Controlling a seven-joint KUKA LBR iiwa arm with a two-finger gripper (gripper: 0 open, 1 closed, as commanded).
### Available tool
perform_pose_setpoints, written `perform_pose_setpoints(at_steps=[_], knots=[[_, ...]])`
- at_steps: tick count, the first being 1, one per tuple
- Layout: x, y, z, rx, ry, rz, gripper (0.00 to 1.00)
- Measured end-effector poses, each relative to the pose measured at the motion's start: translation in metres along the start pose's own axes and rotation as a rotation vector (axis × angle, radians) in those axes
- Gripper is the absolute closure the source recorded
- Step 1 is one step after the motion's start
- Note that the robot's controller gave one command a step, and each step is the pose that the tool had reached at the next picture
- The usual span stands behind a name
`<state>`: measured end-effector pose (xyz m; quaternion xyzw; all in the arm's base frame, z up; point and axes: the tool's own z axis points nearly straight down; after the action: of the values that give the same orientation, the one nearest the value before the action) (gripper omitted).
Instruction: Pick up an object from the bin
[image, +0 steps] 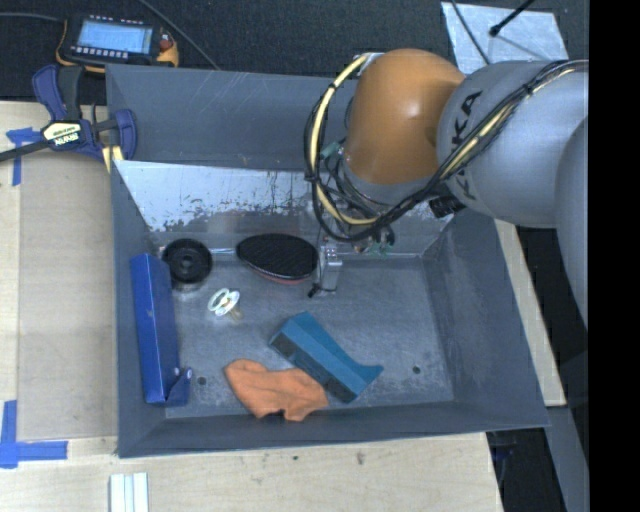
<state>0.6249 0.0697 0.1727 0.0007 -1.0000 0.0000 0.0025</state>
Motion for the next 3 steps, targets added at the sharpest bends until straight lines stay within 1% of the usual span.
perform_pose_setpoints(at_steps=[1, 2, 3], knots=[[-0.002, 0.000, -0.005, -0.001, -0.008, 0.001, 0.00], [-0.006, 0.023, 0.074, -0.002, -0.017, -0.006, 0.00], [-0.002, 0.028, 0.094, -0.001, -0.004, 0.132, 0.00]])
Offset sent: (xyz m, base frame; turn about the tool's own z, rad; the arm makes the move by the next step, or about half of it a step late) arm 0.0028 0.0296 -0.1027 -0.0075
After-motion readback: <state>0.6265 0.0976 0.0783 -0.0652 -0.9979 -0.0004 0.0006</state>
